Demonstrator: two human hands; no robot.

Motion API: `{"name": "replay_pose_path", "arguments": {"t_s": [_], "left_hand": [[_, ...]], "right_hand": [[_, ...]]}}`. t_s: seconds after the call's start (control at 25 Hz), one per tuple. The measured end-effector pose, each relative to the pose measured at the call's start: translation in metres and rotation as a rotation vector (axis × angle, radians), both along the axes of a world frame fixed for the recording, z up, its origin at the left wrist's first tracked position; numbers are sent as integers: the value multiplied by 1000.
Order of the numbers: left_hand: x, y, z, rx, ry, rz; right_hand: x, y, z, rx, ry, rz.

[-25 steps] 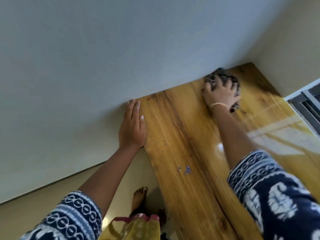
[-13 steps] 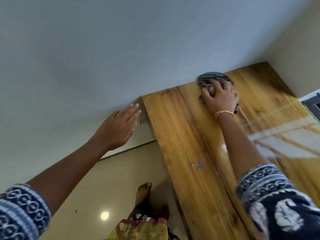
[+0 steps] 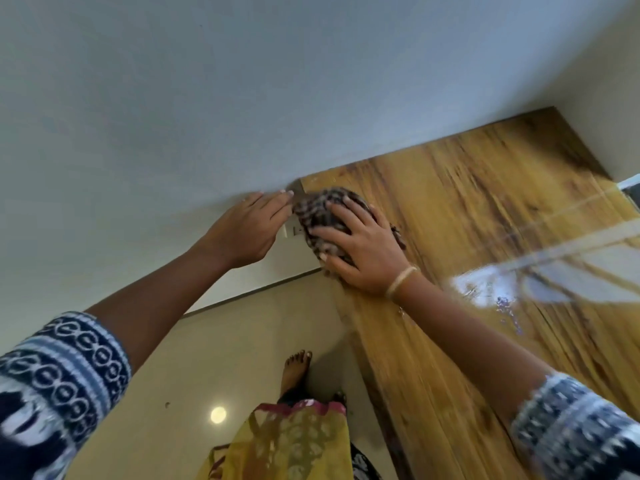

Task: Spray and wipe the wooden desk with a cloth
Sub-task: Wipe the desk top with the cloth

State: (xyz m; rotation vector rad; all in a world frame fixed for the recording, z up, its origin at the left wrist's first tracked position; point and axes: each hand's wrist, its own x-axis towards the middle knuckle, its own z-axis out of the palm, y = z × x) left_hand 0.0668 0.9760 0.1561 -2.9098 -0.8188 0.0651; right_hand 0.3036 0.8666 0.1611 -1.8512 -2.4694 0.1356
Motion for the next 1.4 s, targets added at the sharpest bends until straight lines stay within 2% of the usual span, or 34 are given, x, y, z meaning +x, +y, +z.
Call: {"name": "replay_pose_path", "arguments": {"t_s": [0.12,0.2,0.32,0.4,0.48,0.56,0.68,0.72,0.8,0.84,0.88,1.04,1.16,1.24,1.4], "left_hand": [[11,4,3,-45,-49,6],[21,6,1,-66,-40,-17],[32,10,-9,-100,1,-19],[38,10,-15,-112,27,-8],[42,9,-18,-132,55,9],[44,9,-17,-153,71,24],[47,6,-10,-163,94,46],[48,4,-8,-164,123,58],[50,1,-4,-170,185,81],[51,0,-2,-178,199,94],[51,0,-1,-183,201,102],[52,0,-4,-179,189,144],[53,1,-3,-176,234,150],[51,4,6,-195,204,117],[73,-15,23,-353,-163,171]], "right_hand": [[52,-51,2,-56,21,156],[105,-51,1,-40,48,52],[184,-34,5,46,78,-546],[198,-21,7,20,107,-925],[171,-6,9,-14,123,-1071],[119,-4,7,14,120,-907],[27,-49,-3,8,58,-422],[10,-70,-4,-29,41,-250],[26,-86,-2,-59,30,7],[49,-83,-1,-50,51,26],[77,-79,-1,-37,82,-44],[191,-75,4,31,100,-701],[192,-67,13,-53,154,-1126],[151,-58,16,-53,175,-1112],[46,-104,5,-23,90,-552]]}}
